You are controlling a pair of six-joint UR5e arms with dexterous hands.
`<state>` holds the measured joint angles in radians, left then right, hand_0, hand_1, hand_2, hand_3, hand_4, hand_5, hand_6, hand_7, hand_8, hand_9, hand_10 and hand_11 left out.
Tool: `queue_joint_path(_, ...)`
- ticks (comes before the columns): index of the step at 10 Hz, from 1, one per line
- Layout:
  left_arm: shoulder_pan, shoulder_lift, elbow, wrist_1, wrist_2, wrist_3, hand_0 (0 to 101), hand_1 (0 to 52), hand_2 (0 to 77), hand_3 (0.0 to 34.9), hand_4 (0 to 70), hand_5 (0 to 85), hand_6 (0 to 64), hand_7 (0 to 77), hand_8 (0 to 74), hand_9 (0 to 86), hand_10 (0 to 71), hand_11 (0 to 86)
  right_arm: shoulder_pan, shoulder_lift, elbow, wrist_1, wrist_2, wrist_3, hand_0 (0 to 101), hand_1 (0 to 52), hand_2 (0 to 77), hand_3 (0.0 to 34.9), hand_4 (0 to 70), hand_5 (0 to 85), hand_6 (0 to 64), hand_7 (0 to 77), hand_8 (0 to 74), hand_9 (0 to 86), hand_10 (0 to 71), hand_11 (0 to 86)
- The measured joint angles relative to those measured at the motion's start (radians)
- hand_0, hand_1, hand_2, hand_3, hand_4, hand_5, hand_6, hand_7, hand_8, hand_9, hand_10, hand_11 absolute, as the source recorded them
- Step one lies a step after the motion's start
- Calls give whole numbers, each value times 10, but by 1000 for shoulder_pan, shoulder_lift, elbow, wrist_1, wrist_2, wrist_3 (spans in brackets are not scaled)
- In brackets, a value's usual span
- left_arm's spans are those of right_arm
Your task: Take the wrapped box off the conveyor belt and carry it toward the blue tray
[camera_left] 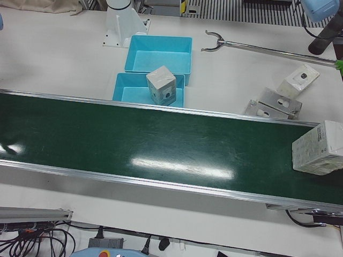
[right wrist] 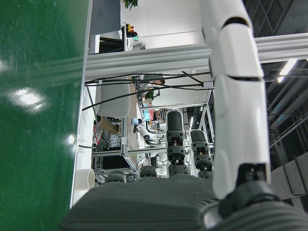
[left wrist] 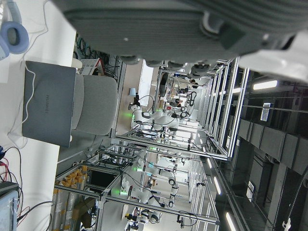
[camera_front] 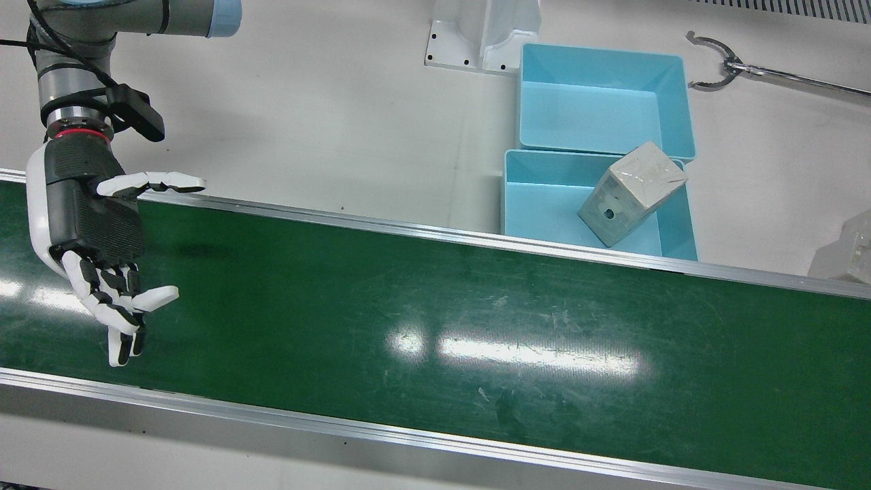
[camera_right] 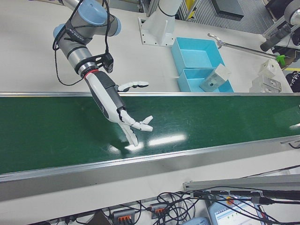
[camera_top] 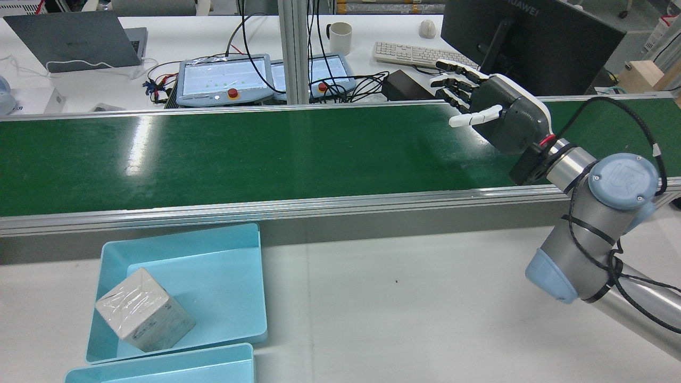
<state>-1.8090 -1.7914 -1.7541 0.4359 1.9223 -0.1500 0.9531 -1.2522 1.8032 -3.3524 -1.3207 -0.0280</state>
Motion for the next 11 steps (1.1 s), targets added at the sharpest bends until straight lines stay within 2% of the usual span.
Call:
queue_joint_path(1,0,0,0,0,0,0,0,0,11,0,0,11,0,5,5,0,5,0,9,0,-5,3,-7,3,504,185,153,47,87,185,196,365,0,16,0,22)
queue_joint_path(2,0,0,0,0,0,0,0,0,11,0,0,11,0,5,5,0,5,5,13,1,-6,4,-10,5,498,169,136,112,76,175,11,202,0,16,0,16)
queue_joint_path(3,0,0,0,0,0,0,0,0,11,0,0,11,0,5,5,0,5,5,15,1,-7,5,-11,5,498,169,136,118,82,175,22,180,0,16,0,16)
queue_joint_path(6,0,0,0,0,0,0,0,0,11,0,0,11,0,5,5,0,5,0,9,2,-9,4,-13,4,498,169,147,111,93,180,27,180,0,33,0,16)
queue_joint_path(8,0,0,0,0,0,0,0,0,11,0,0,11,0,5,5,0,5,0,-1,23,-26,1,-14,-2,497,169,158,116,93,180,27,191,0,33,0,16)
queue_joint_path(9,0,0,0,0,0,0,0,0,5,0,0,11,0,5,5,0,5,0,-1,39,-35,0,-16,-3,499,185,164,96,93,185,33,202,0,44,0,16)
queue_joint_path(11,0,0,0,0,0,0,0,0,5,0,0,11,0,5,5,0,5,0,7,52,-44,-1,-17,-4,499,185,158,86,93,196,33,202,0,44,0,16)
